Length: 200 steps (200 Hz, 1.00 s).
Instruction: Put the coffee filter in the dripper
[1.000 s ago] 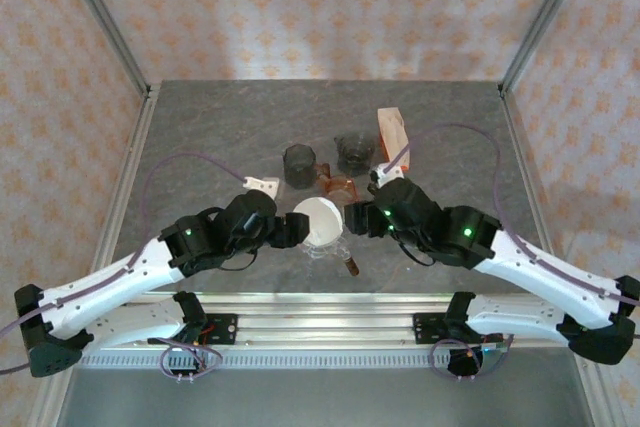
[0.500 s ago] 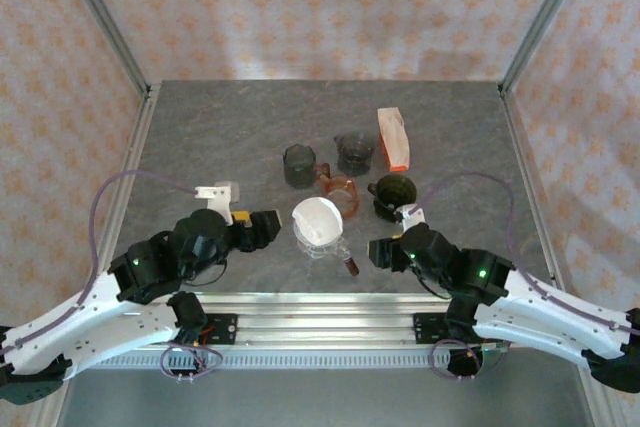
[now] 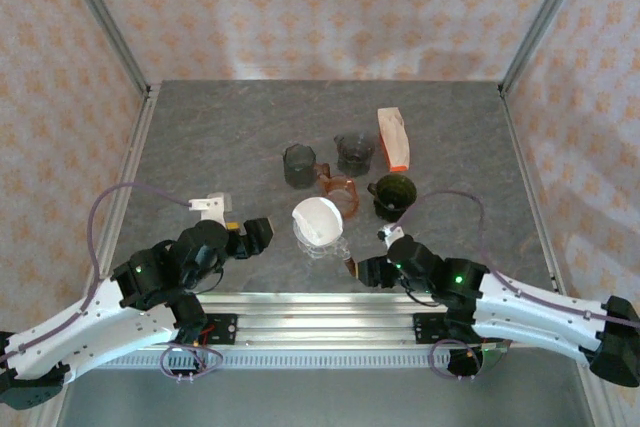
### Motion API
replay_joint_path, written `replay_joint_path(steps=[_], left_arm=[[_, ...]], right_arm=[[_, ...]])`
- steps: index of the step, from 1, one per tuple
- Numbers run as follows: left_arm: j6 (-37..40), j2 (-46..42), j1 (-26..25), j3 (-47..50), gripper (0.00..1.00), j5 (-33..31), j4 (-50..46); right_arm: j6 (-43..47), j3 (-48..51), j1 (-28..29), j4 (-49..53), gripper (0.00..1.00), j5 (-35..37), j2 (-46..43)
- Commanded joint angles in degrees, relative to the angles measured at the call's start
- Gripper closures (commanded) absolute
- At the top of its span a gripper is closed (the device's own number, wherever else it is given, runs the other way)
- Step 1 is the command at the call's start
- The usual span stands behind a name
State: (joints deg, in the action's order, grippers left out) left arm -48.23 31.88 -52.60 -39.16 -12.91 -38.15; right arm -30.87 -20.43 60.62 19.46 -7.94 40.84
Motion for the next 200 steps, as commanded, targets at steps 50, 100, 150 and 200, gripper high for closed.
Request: replay_joint_path(steps=[50,100,150,200], left_arm=[[-1.21,-0.63,3.62,1.84,0.11,1.98,-0.80],[-1.11,-0.94,4.98,2.51,0.11,3.56,-0.54],[-0.90,-1.16,5.37,2.64,0.11,4.20,-0.67],[-1.11,-2.19,5.58,2.90,0.11,4.63,-0.77]], right_arm=[[4.68,-1.35,0.73,-10.05,0.42,-1.72,11.61],[7.70,-2.95,0.68,-13.52,0.43,-1.09,16.65],[10.67,-4.58,0.73,-16.80,0.47,-0.36,20.64],[12.75,-5.59,0.73,-19.99,0.52,0.37,24.30]])
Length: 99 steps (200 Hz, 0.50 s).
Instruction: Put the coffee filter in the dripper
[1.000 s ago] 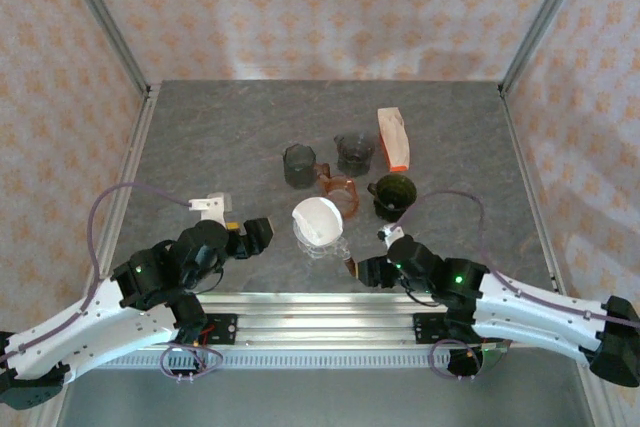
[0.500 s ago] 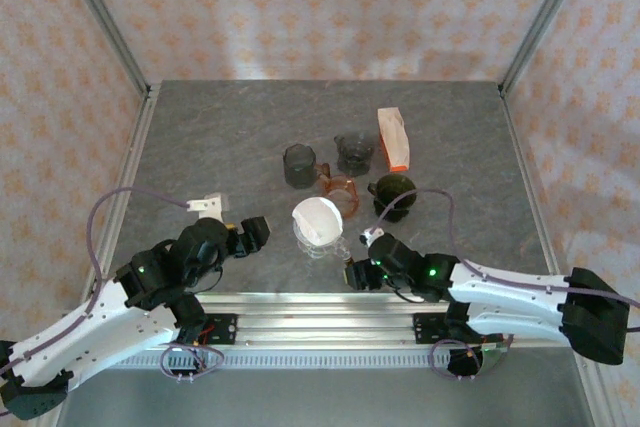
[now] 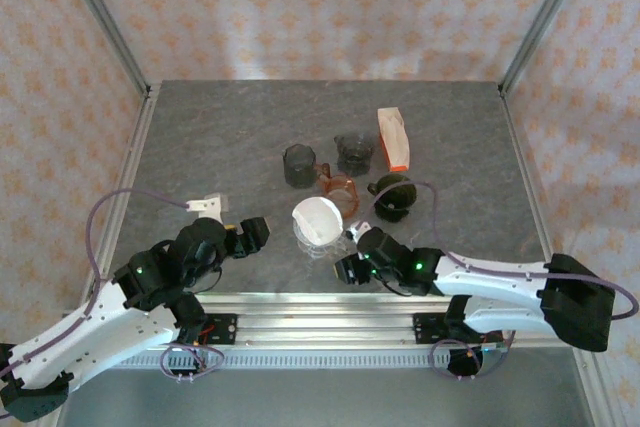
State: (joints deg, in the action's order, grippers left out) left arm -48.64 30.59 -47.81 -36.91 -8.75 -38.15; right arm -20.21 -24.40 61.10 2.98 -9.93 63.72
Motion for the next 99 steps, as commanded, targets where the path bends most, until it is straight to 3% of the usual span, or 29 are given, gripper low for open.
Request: replay_joint_path(steps=[1,99], left_arm=[[-0.68,-0.89,0.79,0.67,0.11,0.53,-0.78],[-0.55,-2.67,0.85,1.13,0.11,0.82,-0.95]], right_arm=[[2.08,-1.62,0.24,-3.51,0.52,2.36,1.41],[4.21,-4.95,0.25,-8.29,0.55,3.46,8.33]])
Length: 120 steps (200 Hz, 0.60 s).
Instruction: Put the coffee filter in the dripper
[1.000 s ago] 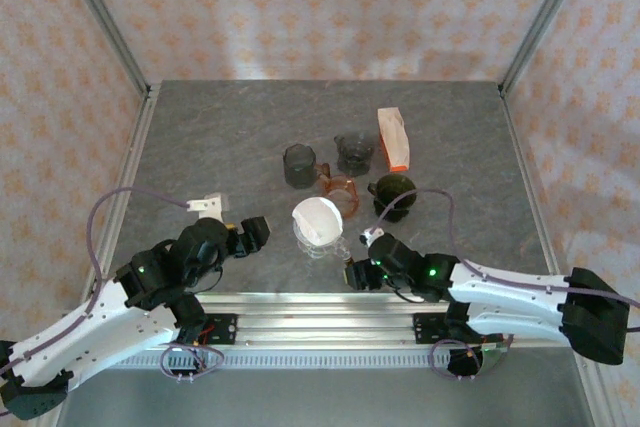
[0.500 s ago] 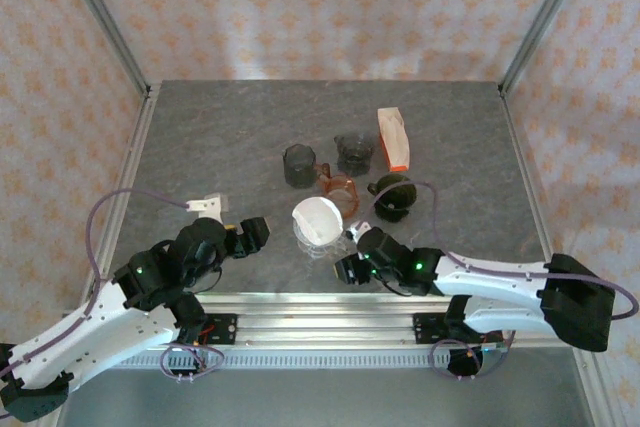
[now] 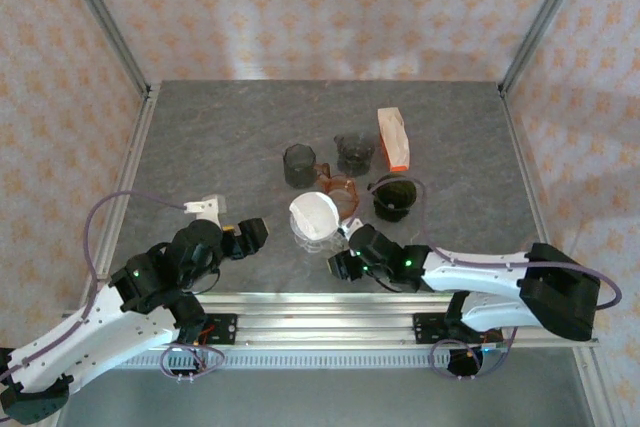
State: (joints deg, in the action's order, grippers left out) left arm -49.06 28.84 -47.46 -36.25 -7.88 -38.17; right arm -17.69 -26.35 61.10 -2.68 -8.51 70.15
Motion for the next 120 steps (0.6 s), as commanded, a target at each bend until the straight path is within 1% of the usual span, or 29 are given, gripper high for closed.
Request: replay_joint_path(steps=[1,89,120], left_arm=[[-0.15,-0.95,0.51,0.48,0.11,-0.04,-0.98],[1.73,-4.73,0.62,-3.45,0.11,-2.63,-5.06],[1.91,-5.75,0.56,-4.09,0.11,-3.23,-6.76]], right_arm=[[1.79,-3.05,0.25,-2.66,0.55,2.03,1.96],[4.23,-12.01,0.23,-3.21,0.56,3.87,11.67],[4.34,-14.74,0.23,-5.05,0.57,4.51,15.66]])
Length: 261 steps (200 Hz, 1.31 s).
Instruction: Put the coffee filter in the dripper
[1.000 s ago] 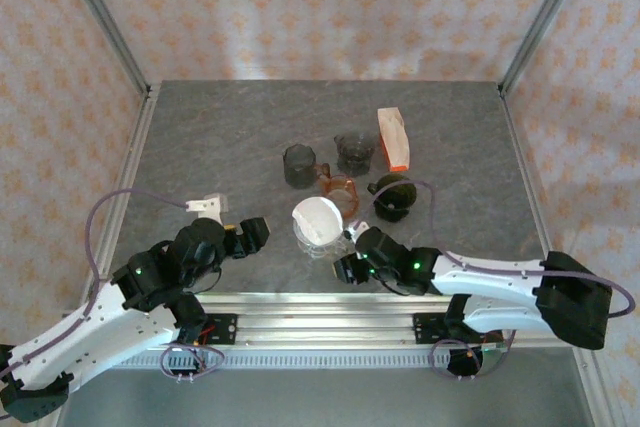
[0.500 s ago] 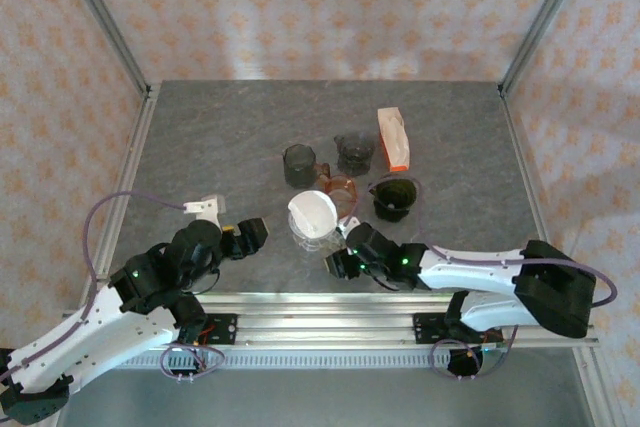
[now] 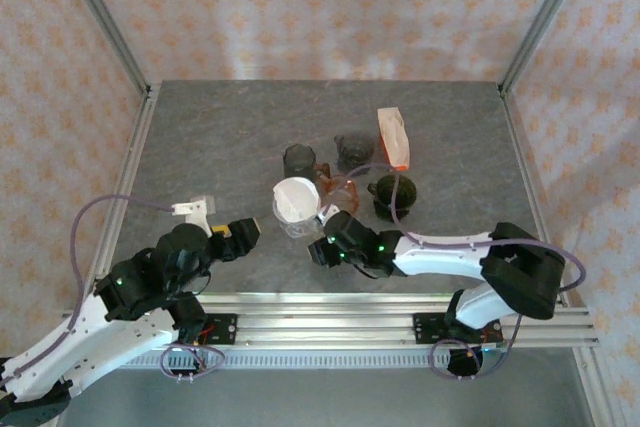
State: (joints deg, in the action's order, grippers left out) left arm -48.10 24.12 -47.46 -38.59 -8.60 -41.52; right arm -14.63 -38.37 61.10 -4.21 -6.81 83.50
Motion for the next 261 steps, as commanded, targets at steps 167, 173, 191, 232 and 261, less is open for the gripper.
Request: replay_joint_path(steps=[167,173,191,232,261], left_arm=[[1.96,-5.17,0.57,-4.27,0.11,-5.85,-9.48],[1.95,-5.22,0.59,-4.24,0.11,-5.80,-9.52],[1.86,-5.22,0.62,-4.13,0.11,-5.84,-9.48],[1.83,-5.02,0.60,-3.95,0.11,-5.99,-9.58],[1.62,-5.27,0.55,-3.66,0.11,-5.96,-9.78]], right_arm=[[4.32,-24.48,-2.77,-6.35,0.57,6.28,24.39],[4.30,-25.40,-2.99,-6.06,0.57,6.36,25.13],[4.38,-28.78,-3.77,-4.88,0.57,6.43,27.56],[4.73,-35.66,-5.10,-1.65,0.55,5.67,31.91],[4.89,-36.93,-5.25,-1.14,0.50,5.36,32.66]])
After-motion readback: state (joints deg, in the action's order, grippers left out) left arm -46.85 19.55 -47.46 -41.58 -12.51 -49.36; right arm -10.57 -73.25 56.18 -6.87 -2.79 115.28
